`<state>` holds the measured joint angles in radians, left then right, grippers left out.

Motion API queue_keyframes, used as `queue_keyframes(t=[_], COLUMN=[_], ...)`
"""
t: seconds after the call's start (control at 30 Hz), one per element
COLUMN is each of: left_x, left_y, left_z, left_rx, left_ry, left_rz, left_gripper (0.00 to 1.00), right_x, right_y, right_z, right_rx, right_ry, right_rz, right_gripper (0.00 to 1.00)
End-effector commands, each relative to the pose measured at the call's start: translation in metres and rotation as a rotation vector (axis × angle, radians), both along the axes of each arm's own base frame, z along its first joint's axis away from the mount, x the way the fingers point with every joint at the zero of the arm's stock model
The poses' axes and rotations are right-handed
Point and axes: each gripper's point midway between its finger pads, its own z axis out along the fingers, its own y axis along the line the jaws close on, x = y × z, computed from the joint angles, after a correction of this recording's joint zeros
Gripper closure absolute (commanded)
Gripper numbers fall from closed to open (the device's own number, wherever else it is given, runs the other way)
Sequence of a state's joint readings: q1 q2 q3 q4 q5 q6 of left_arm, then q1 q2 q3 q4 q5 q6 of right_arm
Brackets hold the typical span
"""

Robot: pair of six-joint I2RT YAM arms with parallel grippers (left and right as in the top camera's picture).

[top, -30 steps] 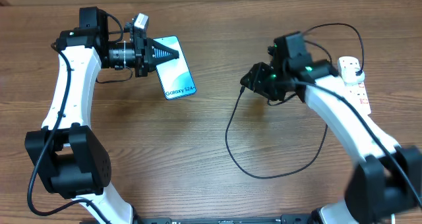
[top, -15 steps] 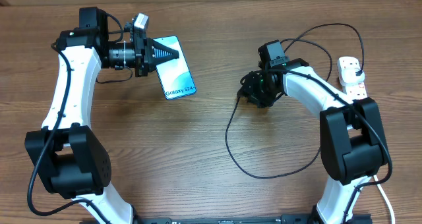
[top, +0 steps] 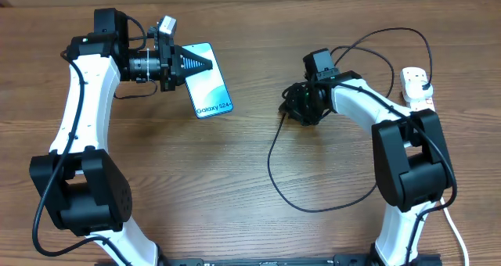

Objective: Plug charger to phone and switch on socket
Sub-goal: 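Move the right gripper to the black cable's USB-C end and grasp it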

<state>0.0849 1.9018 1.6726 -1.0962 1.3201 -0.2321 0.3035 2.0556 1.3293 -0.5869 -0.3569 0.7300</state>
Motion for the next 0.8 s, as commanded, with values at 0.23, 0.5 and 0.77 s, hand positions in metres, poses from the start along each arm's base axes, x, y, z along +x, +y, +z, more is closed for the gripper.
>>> queue_keyframes(t=[0.23,0.5,0.77], left_x=[-0.002,-0.002,-0.003], left_y=[-0.003,-0.004,-0.004], left_z=[0.013,0.013,0.013], left_rx=[-0.024,-0.025,-0.023], left_ry=[-0.043,-0.042,-0.039], left_rz=[-0.016,-0.017,-0.017], left_gripper=[0.96,0.96,0.96], right_x=[-0.001,-0.002,-0.002], right_y=[0.006,0.002,0.023], right_z=[-0.017,-0.021,0.002], right_rx=[-0.028,-0.052,0.041], right_ry=[0.018,0.014,-0.114], right_rz=[0.01,0.013,0.257], right_gripper=[0.77,0.96,0.96])
